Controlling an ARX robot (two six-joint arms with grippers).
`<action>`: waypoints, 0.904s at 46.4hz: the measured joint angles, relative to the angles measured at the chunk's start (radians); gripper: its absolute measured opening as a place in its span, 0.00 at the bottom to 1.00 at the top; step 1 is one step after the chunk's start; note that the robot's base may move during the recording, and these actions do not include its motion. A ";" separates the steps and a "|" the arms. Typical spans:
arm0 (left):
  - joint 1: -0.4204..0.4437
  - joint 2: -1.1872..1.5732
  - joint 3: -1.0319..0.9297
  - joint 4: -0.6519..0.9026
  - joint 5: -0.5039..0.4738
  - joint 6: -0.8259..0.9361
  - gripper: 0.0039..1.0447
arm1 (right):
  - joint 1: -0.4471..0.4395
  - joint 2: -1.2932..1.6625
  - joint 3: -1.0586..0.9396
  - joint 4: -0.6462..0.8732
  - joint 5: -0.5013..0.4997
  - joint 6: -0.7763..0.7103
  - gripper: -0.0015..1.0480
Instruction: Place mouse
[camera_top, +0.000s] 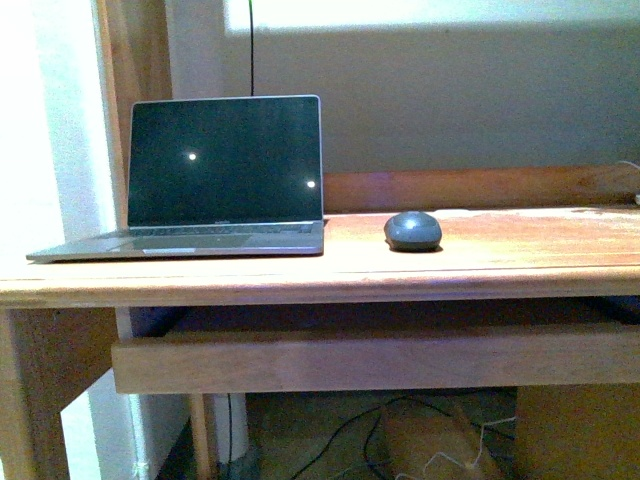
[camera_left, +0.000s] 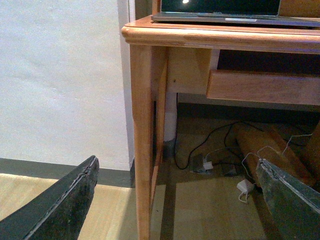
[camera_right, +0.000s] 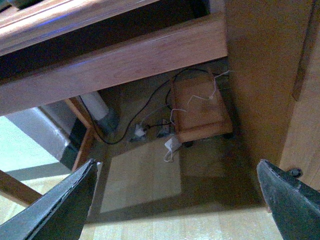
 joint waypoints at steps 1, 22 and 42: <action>0.000 0.000 0.000 0.000 0.000 0.000 0.93 | -0.015 -0.043 -0.011 -0.033 -0.013 0.006 0.93; 0.000 0.000 0.000 0.000 0.000 0.000 0.93 | 0.058 -0.582 -0.134 -0.255 0.225 -0.209 0.56; 0.000 0.000 0.000 0.000 0.000 0.001 0.93 | 0.063 -0.583 -0.134 -0.255 0.229 -0.269 0.03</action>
